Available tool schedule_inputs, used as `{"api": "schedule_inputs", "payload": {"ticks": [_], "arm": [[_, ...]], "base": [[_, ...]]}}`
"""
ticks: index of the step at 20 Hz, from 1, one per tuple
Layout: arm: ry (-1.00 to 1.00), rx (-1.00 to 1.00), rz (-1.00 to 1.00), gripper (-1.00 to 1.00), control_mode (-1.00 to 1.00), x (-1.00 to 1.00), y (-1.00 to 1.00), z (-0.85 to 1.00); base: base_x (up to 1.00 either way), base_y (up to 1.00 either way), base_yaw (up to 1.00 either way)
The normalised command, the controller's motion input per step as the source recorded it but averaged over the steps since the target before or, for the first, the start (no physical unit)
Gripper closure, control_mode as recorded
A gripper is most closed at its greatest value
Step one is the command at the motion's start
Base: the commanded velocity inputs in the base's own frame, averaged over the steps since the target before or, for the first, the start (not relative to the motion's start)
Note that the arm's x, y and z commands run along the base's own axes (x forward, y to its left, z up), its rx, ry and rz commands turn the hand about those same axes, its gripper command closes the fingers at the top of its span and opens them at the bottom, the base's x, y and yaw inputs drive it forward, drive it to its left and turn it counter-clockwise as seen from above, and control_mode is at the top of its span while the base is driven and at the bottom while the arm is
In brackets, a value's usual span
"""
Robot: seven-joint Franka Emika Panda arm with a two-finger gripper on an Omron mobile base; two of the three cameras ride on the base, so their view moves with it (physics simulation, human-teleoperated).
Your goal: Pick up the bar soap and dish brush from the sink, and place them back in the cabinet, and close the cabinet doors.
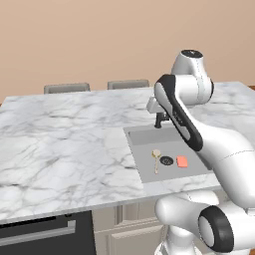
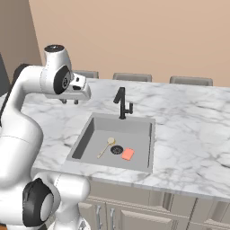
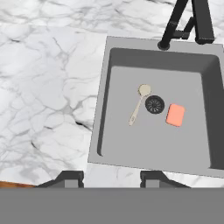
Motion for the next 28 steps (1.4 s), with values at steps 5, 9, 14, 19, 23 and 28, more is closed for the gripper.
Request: {"api": "schedule_inputs", "payload": {"ticks": [5,9,14,19,23,28], "arm": [[0.0,0.0,0.0,-1.0,-1.0,0.0,-0.14,0.0],[0.0,0.0,-0.05,-1.0,-1.0,0.0,-0.31,0.0],[0.0,0.0,-0.08,-1.0,-1.0,0.0,-0.45,-0.01],[0.0,0.0,-0.1,-1.0,-1.0,0.09,-0.51,-0.06],[0.0,0.0,-0.12,-1.0,-1.0,0.12,-0.54,-0.06],[0.0,0.0,-0.15,-1.0,-1.0,0.24,-0.48,-0.02]], "base": [[0.0,0.0,0.0],[0.0,0.0,0.0],[0.0,0.0,0.0],[0.0,0.0,0.0],[0.0,0.0,0.0],[0.0,0.0,0.0]]}}
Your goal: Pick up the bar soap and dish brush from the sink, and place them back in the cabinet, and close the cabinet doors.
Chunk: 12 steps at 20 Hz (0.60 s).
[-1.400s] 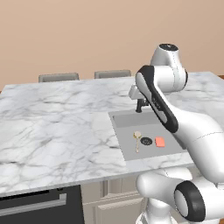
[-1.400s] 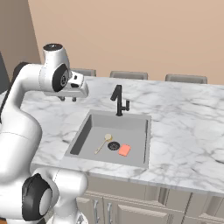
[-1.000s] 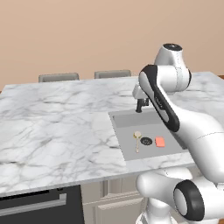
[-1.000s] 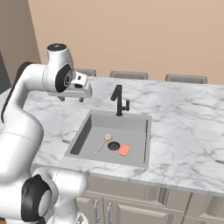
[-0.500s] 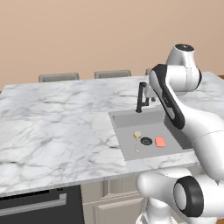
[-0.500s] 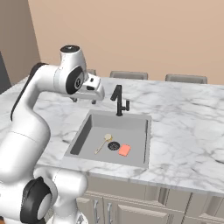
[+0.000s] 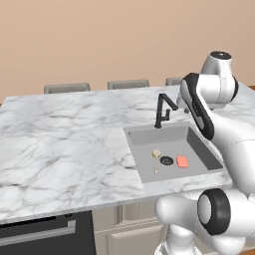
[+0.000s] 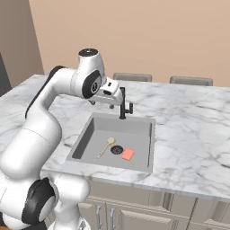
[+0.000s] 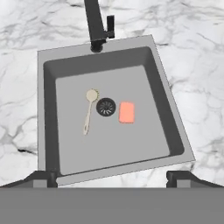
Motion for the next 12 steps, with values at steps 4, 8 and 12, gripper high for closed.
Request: {"api": "schedule_inputs", "payload": {"ticks": [4,8,12], "arm": [[0.0,0.01,-0.14,-1.0,-1.0,0.21,-0.46,-0.09],[0.0,0.0,-0.12,-1.0,-1.0,0.18,-0.35,-0.18],[0.0,0.01,-0.06,-1.0,-1.0,0.21,-0.28,-0.21]], "base": [[0.0,0.0,0.0],[0.0,0.0,0.0],[0.0,0.0,0.0]]}}
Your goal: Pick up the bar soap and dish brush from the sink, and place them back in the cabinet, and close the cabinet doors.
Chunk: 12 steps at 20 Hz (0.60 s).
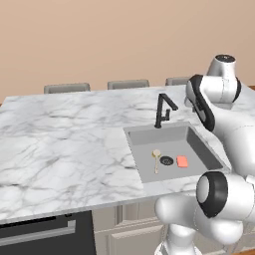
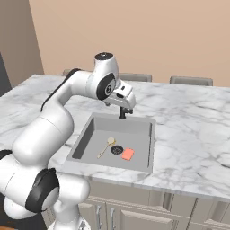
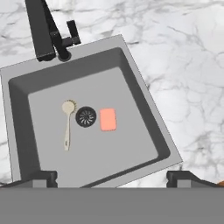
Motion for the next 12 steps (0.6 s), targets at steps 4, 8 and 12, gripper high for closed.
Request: {"api": "schedule_inputs", "payload": {"ticks": [4,8,12], "arm": [[0.0,0.03,0.0,-1.0,-1.0,0.16,-0.18,-0.31],[0.0,0.02,0.0,-1.0,-1.0,0.14,-0.01,-0.37],[0.0,0.0,0.0,-1.0,-1.0,0.16,0.0,-0.36]], "base": [[0.0,0.0,0.0],[0.0,0.0,0.0],[0.0,0.0,0.0]]}}
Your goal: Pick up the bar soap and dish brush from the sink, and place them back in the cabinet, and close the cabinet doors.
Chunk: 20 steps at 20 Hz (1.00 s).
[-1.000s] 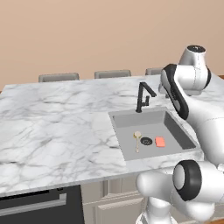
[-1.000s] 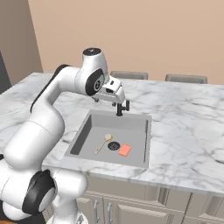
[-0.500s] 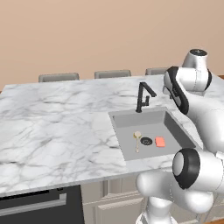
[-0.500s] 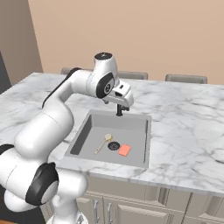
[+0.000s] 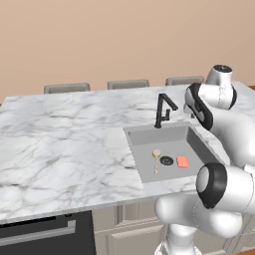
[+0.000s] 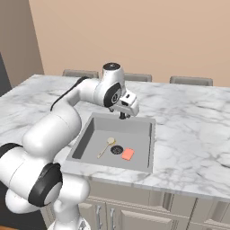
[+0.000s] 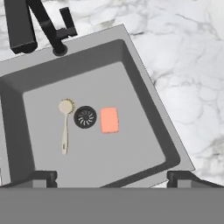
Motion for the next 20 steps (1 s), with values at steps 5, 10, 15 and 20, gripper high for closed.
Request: {"api": "schedule_inputs", "payload": {"ticks": [5,10,15,20], "arm": [[0.0,0.0,0.0,-1.0,-1.0,0.21,0.0,-0.37],[0.0,0.0,0.0,-1.0,-1.0,0.17,0.0,-0.35],[0.02,0.02,0.0,-1.0,-1.0,0.05,0.0,-0.31],[0.02,0.03,0.0,-1.0,-1.0,0.0,0.0,-0.32]], "base": [[0.0,0.0,0.0],[0.0,0.0,0.0],[0.0,0.0,0.0],[0.0,0.0,0.0]]}}
